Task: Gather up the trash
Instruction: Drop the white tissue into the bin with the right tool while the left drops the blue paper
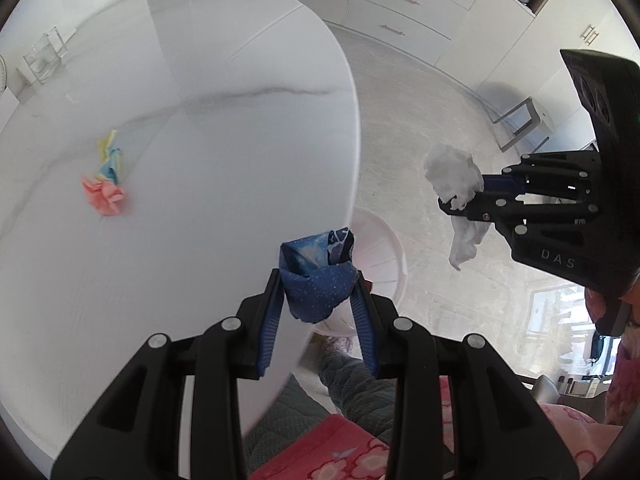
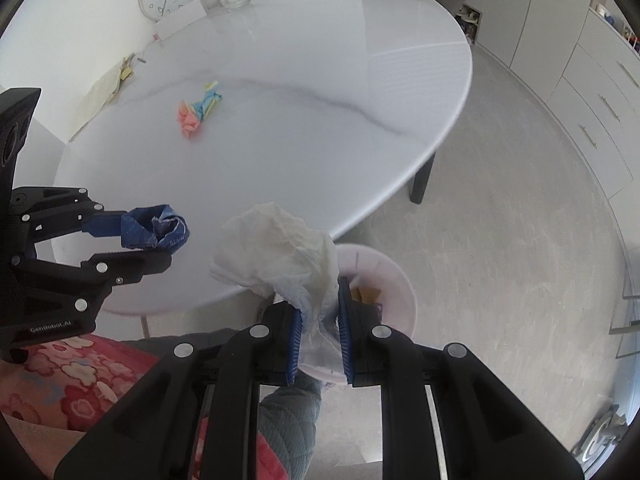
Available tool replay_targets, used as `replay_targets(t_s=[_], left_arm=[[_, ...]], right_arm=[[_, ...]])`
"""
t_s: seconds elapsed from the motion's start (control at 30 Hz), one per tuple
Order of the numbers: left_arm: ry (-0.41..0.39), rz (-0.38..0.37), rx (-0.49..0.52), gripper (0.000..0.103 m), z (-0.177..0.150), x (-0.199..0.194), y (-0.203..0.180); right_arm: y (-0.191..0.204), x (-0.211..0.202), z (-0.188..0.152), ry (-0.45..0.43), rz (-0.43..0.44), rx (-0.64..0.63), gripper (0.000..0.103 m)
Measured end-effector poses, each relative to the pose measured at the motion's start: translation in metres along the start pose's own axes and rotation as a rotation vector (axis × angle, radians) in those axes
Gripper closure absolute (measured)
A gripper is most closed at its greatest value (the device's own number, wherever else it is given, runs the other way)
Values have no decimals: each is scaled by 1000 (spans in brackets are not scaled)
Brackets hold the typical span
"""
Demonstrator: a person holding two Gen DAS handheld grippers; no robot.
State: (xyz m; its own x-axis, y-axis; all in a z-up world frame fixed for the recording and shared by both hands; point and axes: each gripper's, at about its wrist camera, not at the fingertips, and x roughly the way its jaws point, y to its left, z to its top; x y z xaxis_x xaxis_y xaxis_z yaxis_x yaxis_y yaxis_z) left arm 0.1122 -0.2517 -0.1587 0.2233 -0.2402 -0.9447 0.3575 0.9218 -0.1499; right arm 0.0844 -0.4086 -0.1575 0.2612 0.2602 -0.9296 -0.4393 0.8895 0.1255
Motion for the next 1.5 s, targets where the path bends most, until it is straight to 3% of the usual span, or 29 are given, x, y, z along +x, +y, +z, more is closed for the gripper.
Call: replay_targets(t_s=[0.23, 0.57, 0.63, 0.7, 0.8, 0.87, 1.1, 1.5], left_arm=[[27, 4, 20, 69, -2, 14, -30], [48, 73, 37, 69, -2, 21, -30], [54, 86, 46, 69, -3, 21, -29], [56, 95, 54, 69, -6, 22, -33], [61, 97, 68, 69, -1, 24, -44], [66, 91, 79, 69, -5, 21, -45], [77, 65, 115, 69, -1, 32, -56], [126, 73, 207, 69, 15, 78, -85]], right_arm=[[-26, 11, -32, 14, 29, 40, 84], [-42, 111, -48, 145, 67, 73, 84], [-45, 127, -49, 181, 74, 99, 81], [-45, 134, -50, 194, 76, 112, 66], [-42, 126, -52, 174, 56, 98, 43], [-41, 115, -52, 150, 41, 94, 35], [-50, 76, -52, 82, 3, 121, 23], [-92, 28, -72, 2, -130, 188, 14]])
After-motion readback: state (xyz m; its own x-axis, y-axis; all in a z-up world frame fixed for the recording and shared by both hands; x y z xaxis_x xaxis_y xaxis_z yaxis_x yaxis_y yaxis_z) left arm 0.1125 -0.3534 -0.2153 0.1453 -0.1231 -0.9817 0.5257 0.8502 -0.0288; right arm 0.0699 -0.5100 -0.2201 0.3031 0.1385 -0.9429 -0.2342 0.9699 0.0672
